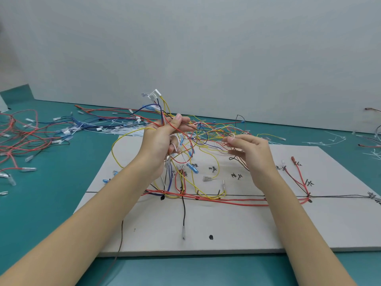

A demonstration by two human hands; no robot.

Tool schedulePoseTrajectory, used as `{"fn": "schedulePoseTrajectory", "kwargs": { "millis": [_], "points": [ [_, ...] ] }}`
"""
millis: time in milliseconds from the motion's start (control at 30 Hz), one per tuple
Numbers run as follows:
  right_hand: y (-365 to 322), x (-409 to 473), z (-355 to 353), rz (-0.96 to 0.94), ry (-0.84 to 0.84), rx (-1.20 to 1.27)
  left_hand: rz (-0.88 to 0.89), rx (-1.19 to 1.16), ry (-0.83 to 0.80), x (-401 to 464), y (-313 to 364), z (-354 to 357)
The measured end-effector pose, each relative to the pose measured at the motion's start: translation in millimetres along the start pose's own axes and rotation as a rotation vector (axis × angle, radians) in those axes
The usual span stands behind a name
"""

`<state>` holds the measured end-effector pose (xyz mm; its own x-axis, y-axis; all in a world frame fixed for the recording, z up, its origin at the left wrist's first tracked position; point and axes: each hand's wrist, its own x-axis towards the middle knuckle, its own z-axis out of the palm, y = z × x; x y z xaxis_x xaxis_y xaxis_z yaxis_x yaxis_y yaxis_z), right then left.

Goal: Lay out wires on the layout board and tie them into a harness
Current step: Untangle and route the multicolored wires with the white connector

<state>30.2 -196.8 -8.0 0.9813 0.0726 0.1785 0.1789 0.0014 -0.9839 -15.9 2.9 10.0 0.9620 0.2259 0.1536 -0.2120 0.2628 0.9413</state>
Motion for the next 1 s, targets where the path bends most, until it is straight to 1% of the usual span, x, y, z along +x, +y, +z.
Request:
{"fn": "schedulePoseTrajectory", "kwargs": {
  "millis": [100,233,400,567,1000],
  "points": [
    [-1.9,-0.7,0.2,0.031,-0.017,0.099,-0.008,0.003,0.009,0.2,-2.4,0.2],
    [-1.7,-2.0,2.1,-0.014,-0.005,0.068,-0.017,-0.001,0.025,1.7,-2.4,-1.5],
    [-1.7,-2.4,2.3,-0.06,0.039,0.108,-0.012,-0.011,0.019,0.1,-4.0,2.3],
    [1.2,-2.8,0.3,-0.037,-0.025,0.146,-0.026,-0.013,0.028,-0.1,-3.5,2.9],
    [-0.8,-2.2,-9.0,-0.059,-0.169,0.04,-0.043,-0.017,0.065,1.2,-3.0,-0.6]
  ]
}}
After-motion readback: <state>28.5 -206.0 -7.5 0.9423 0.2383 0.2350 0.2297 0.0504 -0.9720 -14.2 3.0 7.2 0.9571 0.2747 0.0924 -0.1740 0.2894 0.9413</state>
